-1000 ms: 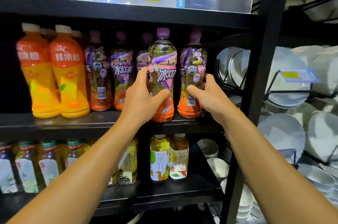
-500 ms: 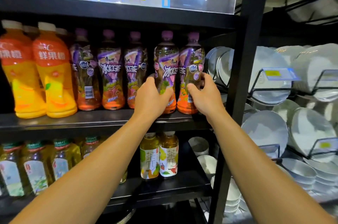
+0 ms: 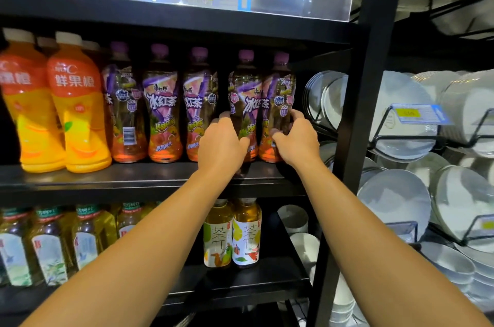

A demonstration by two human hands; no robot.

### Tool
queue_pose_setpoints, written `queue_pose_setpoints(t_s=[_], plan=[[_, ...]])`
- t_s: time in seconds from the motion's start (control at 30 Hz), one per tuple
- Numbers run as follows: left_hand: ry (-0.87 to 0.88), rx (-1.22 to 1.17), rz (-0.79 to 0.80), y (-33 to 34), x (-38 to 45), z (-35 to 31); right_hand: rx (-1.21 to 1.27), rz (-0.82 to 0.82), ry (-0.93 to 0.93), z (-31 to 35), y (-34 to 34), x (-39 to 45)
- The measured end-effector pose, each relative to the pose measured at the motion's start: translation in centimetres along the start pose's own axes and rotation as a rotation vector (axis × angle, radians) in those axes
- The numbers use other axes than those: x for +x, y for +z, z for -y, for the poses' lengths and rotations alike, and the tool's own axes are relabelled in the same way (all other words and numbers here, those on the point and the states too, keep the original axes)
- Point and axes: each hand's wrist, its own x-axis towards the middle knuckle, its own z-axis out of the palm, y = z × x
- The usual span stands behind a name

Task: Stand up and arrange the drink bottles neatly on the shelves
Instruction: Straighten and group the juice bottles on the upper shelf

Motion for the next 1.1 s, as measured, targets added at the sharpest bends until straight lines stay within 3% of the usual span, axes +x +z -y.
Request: queue_pose_setpoints(t_s=[0.37, 0.7, 0.83, 0.97, 1.1], plan=[[-0.1, -0.112, 0.229, 1.7, 1.6, 0.3, 0.006, 0.015, 0.041, -0.3, 1.5, 2.3], [-0.187, -0.288, 0.287, 2.1, 2.8, -0.2, -0.042, 0.083, 0.123, 0.3, 3.1, 4.9], [-0.112, -0.32, 0.192, 0.3, 1.1, -0.4, -0.023, 0.13, 0.16, 0.8, 2.4, 3.8], [0.023, -0.357, 0.048, -3.9, -1.3, 0.9, 0.141, -0.043, 0.033, 2.4, 1.6, 0.5], [0.048, -0.277, -0.162, -7.8, -1.7, 4.7, 0.286, 0.078, -0.113, 5.6, 2.3, -2.0]])
